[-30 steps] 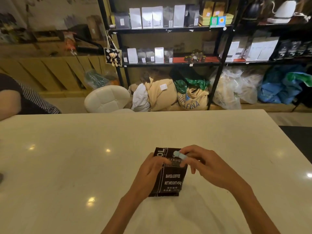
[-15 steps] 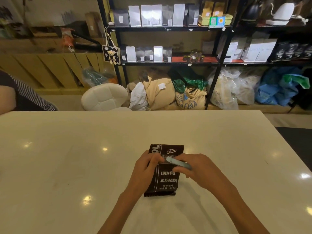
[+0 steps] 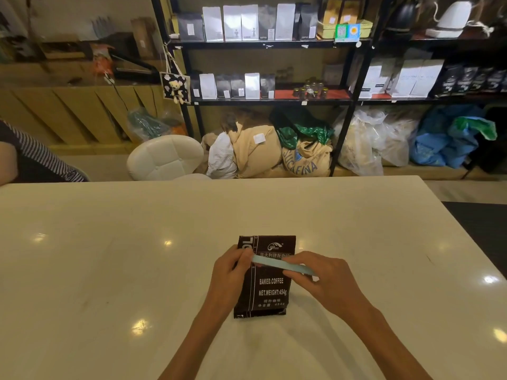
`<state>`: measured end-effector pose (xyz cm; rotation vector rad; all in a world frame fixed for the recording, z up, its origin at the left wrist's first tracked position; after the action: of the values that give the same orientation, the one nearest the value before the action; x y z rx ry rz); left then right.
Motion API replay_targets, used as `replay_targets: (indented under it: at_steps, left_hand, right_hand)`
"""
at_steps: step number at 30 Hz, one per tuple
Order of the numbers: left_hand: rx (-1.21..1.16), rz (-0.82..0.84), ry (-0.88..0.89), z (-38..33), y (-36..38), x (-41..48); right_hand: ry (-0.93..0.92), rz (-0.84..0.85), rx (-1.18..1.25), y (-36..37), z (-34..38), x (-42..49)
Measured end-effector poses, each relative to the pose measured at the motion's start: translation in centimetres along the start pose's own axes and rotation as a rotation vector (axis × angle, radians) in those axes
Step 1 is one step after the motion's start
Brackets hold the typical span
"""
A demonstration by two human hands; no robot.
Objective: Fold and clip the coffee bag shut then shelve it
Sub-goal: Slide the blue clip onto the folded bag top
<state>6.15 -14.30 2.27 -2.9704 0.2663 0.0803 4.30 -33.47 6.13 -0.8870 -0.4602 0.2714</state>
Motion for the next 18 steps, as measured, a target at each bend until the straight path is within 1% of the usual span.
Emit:
replay_targets:
  at_steps: [3, 6, 8, 10, 12, 14, 16, 18]
  left_hand:
    - [-0.081, 0.086, 0.006, -0.2, 0.4, 0.2]
    - [-0.096, 0.122, 0.006, 0.0, 0.4, 0.6]
    - [-0.1, 0.117, -0.018, 0.3, 0.2, 0.8]
    - [-0.065, 0.088, -0.024, 0.5, 0.0, 1.1]
    - [-0.036, 0.029, -0.033, 0.8, -0.5, 1.2]
    - [-0.017, 0.013, -0.025, 1.1, -1.1, 1.3]
    - [-0.003, 0.113, 0.002, 1.3, -0.8, 1.3]
    - [-0.058, 0.213, 0.02, 1.6, -0.4, 1.0]
  right_hand:
    - [0.053, -0.01, 0.2, 0.2, -0.7, -0.8]
    - [0.122, -0.013, 0.36, 0.2, -1.2, -1.1]
    - [0.153, 0.053, 0.396, 0.5, -1.1, -1.0]
    - [0.199, 0.164, 0.465, 1.0, -1.5, -1.0]
    - [0.212, 0.204, 0.505, 0.8, -2.1, -1.4]
    - [0.199, 0.154, 0.524, -0.1, -2.4, -1.7]
    - [0.204, 0.063, 0.565, -1.4, -3.1, -2.1]
    - [0.254, -0.042, 0.594, -3.3, -4.8, -3.0]
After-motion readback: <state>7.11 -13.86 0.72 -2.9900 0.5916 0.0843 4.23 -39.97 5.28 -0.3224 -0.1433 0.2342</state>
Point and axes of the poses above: each hand's wrist, its own x-axis towards the middle knuckle, its own y-axis out of the palm, z = x × y, the point moved 7 cm from there along x, towards the middle knuckle, and after that the axes turned 9 degrees about z, right-handed, at the moved point
